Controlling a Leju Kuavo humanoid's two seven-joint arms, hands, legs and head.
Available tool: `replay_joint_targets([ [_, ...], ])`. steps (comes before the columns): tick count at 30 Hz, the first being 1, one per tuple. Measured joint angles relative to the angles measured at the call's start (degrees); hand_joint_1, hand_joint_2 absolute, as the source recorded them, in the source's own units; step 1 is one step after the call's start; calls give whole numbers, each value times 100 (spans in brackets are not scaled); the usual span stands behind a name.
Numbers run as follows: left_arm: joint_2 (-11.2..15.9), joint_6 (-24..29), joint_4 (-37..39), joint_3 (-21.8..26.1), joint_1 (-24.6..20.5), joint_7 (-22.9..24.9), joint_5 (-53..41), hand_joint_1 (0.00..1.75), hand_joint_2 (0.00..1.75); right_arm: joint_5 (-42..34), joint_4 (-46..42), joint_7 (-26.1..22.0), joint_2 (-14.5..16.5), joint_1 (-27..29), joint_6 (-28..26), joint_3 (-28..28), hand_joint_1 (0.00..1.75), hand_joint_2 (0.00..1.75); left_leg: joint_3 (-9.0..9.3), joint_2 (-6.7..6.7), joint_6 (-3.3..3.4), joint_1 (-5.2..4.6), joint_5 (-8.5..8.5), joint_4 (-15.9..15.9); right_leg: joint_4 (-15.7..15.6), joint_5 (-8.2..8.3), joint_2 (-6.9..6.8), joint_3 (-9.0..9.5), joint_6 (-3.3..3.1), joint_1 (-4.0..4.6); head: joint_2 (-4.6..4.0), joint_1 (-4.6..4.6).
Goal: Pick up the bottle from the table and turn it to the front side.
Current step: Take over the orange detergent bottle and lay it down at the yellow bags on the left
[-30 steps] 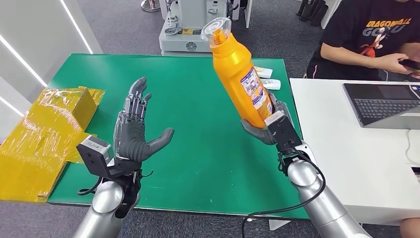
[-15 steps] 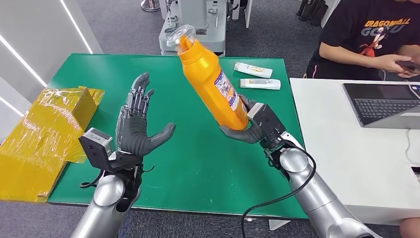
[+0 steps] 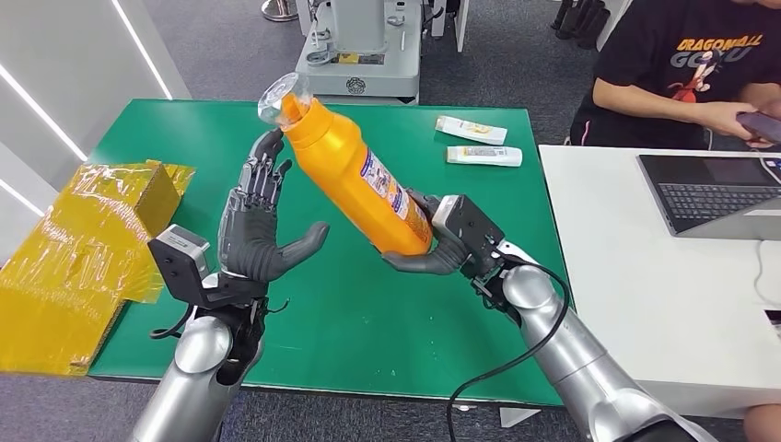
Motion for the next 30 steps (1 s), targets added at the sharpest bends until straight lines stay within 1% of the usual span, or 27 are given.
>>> replay_joint_targets([
  [6, -32, -150, 117, 0, -57, 73, 216, 0, 175, 248, 0, 17, 84, 2, 179, 74, 175, 175, 0, 0, 0, 0, 0, 1, 0, 1, 0, 0, 1, 0, 0, -1],
  [12, -87, -230, 189, 0, -117, 85, 356, 0, 175, 321, 0, 54, 167, -39, 260, 153, 175, 175, 0, 0, 0, 0, 0, 3, 1, 2, 1, 0, 1, 0, 0, 2],
  [24, -136, -386, 200, 0, -162, 200, 543, 0, 175, 472, 55, 76, 175, -96, 350, 241, 175, 175, -1, 0, 0, 0, 0, 6, 0, 2, 1, 0, 2, 0, 0, 1],
  [30, -136, -438, 233, 0, -172, 244, 606, 2, 175, 794, 171, 78, 173, -98, 350, 251, 175, 175, -1, 1, 0, 0, 0, 6, 0, 2, 1, -1, 2, 0, 0, 0],
])
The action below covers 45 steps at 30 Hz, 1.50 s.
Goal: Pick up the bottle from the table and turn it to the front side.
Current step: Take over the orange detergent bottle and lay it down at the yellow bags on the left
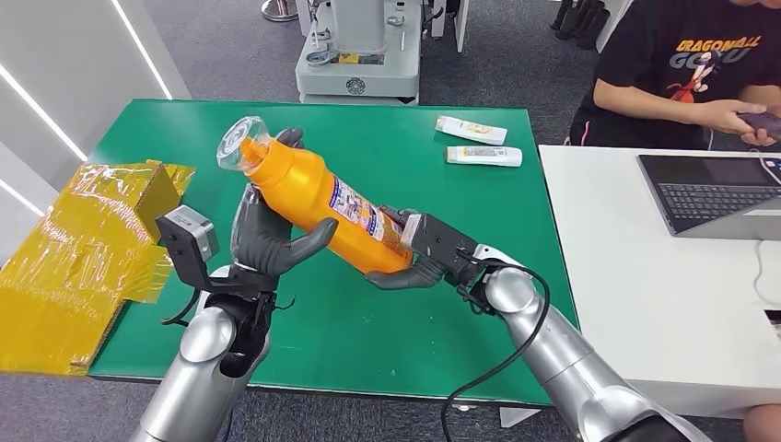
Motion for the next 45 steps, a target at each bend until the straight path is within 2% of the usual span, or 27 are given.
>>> replay_joint_targets([
  [1, 1, -1, 10, 0, 0, 8, 5, 14, 175, 61, 35, -1, 0, 0, 1, 2, 175, 175, 0, 0, 0, 0, 0, 0, 0, 0, 0, 0, 0, 0, 0, 0],
  [4, 7, 4, 51, 0, 0, 28, 12, 144, 175, 208, 165, -16, 0, 0, -4, 10, 175, 175, 0, 0, 0, 0, 0, 0, 0, 0, 0, 0, 0, 0, 0, 0],
  [5, 10, 8, 69, 0, 1, 31, 11, 175, 175, 239, 210, -28, 0, 0, -10, 13, 175, 175, 0, 0, 0, 0, 0, 0, 0, 0, 0, 0, 0, 0, 0, 1],
  [29, 37, -5, 243, 3, 16, 36, 78, 175, 175, 308, 556, -109, 0, -5, -101, 119, 175, 175, -3, 1, 0, 0, 0, 0, 0, 0, 1, -2, 0, 0, 0, 0],
  [30, 37, -5, 244, 3, 16, 36, 78, 175, 175, 308, 557, -109, 0, -6, -101, 120, 157, 175, -3, 1, 0, 0, 0, 0, 0, 0, 1, -2, 0, 0, 0, 0],
  [33, 39, -8, 252, 3, 16, 35, 81, 175, 175, 311, 561, -106, 0, -5, -118, 123, 26, 175, -3, 1, 0, 0, 0, 0, 0, 0, 1, -2, 0, 0, 0, 1],
  [34, 39, -14, 261, 3, 17, 37, 97, 175, 175, 313, 561, -100, 0, 1, -200, 119, 0, 175, -2, 1, 0, 0, 0, 0, 0, 0, 1, -3, 0, 0, 0, 0],
  [38, 33, -46, 290, 47, 32, 21, 215, 175, 175, 275, 476, -24, 0, 139, -967, -26, 0, 175, -4, -1, 0, 0, 0, 1, 0, 0, -1, -3, 0, 0, 0, 0],
  [45, 16, -65, 318, 116, 42, -23, 261, 175, 175, 284, 208, 158, 0, 336, -1380, -228, 0, 175, -5, 1, 0, 0, 0, 1, 0, 0, 2, -3, 0, 0, 0, 1],
])
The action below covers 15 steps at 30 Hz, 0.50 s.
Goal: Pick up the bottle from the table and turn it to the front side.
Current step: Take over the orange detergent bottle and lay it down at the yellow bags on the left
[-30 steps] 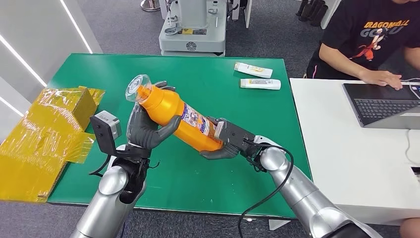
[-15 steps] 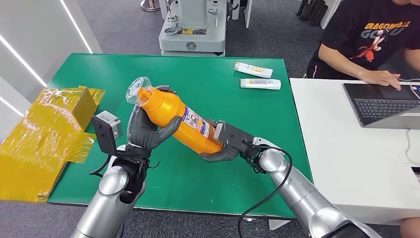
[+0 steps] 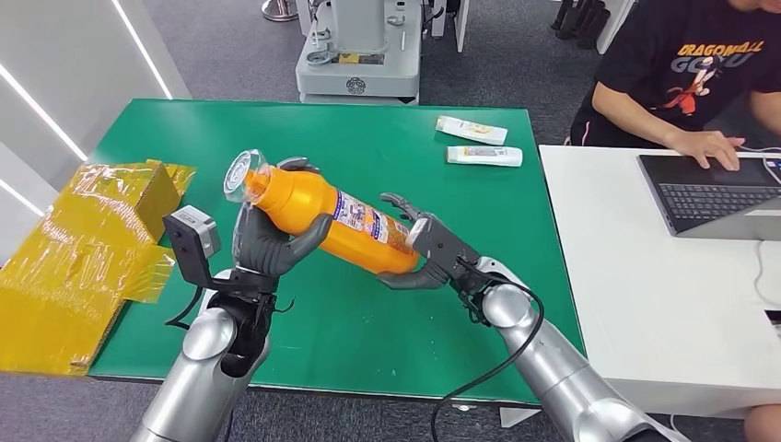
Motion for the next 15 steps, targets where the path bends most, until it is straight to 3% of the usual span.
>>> replay_joint_targets([
  [15, -11, 227, 2, 86, 70, -105, 145, 175, 175, 184, -1419, 576, -84, 712, -1124, -318, 0, 175, -3, -1, 0, 0, -1, 0, 0, 0, -1, 0, 0, 0, 0, 1],
])
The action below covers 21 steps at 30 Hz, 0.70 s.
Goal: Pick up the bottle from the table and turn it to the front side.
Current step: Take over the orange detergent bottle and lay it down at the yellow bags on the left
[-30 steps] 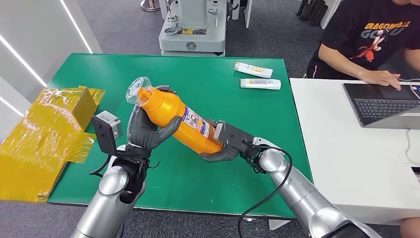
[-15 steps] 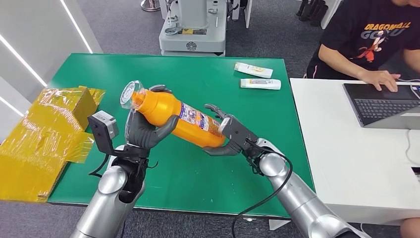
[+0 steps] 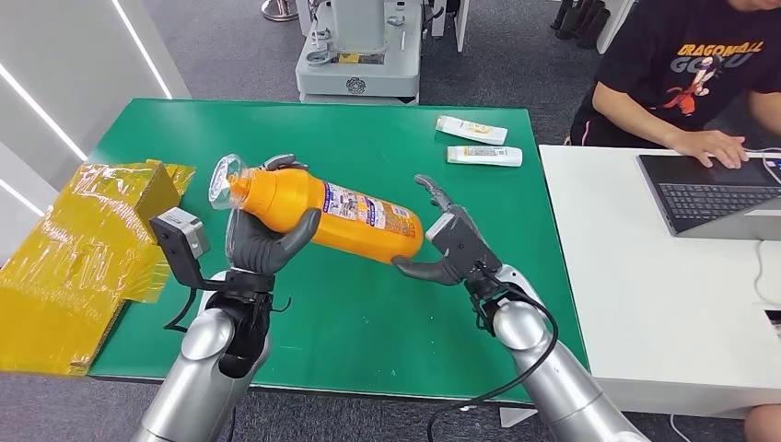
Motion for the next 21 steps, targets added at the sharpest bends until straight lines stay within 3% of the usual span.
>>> replay_joint_targets([
  [7, 68, 148, -79, 103, 310, -12, 4, 175, 175, -295, -717, 307, -54, 353, -283, -4, 0, 175, -1, 1, 0, 1, 0, -1, 0, 0, 1, -4, 0, 0, 0, -1],
  [21, 108, 230, -222, 126, 411, 9, -55, 175, 175, -250, -1228, 295, -75, 667, -694, 59, 0, 175, -2, 1, 0, 0, 0, 1, 0, 0, 1, -4, 0, 0, 0, 1],
])
